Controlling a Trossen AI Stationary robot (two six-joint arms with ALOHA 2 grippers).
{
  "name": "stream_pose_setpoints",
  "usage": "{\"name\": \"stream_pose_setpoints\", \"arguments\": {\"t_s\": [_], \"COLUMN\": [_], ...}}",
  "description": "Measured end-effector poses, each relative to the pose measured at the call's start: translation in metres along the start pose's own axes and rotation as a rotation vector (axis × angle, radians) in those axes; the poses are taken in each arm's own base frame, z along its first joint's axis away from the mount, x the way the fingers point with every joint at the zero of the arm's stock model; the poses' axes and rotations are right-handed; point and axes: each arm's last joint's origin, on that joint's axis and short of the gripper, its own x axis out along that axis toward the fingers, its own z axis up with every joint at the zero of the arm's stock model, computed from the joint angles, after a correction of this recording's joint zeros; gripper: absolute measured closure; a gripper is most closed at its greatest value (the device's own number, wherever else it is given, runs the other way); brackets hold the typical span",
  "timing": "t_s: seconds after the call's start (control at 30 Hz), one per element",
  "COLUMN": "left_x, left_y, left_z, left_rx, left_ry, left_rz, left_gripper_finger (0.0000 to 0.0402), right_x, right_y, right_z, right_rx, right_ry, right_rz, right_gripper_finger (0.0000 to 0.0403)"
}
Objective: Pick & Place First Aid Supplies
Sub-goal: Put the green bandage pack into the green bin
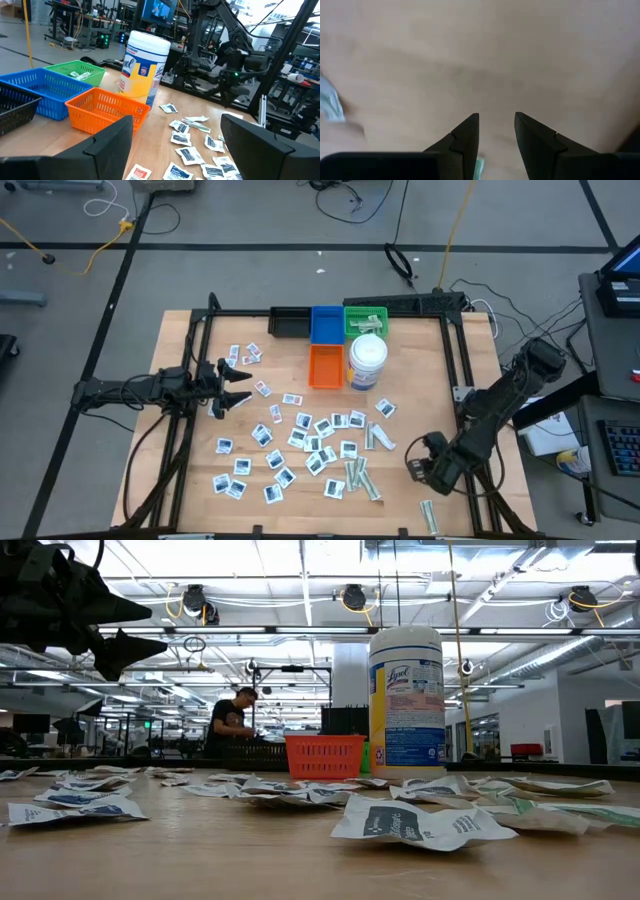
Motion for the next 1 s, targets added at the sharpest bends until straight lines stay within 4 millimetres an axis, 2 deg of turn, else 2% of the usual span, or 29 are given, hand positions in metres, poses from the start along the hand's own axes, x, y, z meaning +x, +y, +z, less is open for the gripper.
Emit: {"name": "stream_pose_setpoints", "arguments": {"t_s": [0.23,0.5,0.67,0.8,1.0], "left_x": [0.000,0.000,0.000,0.000,0.000], "left_y": [0.000,0.000,0.000,0.000,0.000], "left_z": [0.000,0.000,0.000,0.000,0.000], "left_rx": [0.000,0.000,0.000,0.000,0.000], "left_ry": [0.000,0.000,0.000,0.000,0.000], "left_rz": [0.000,0.000,0.000,0.000,0.000], "left_gripper_finger": [0.0096,0.0096,0.0096,0.0096,0.0096], "right_x": [0.013,0.012,0.015,0.022,0.025], "right_y": [0.017,0.040,0.047,0.046,0.046], "right_z": [-0.026,-0.063,-0.085,-0.092,-0.090], "right_rx": [-0.027,-0.061,-0.089,-0.100,-0.097], "right_ry": [0.044,0.069,0.077,0.081,0.046], "right_rz": [0.007,0.003,-0.049,-0.077,-0.081], "right_gripper_finger": [0.0285,0.0302,0.0317,0.0324,0.0321]}}
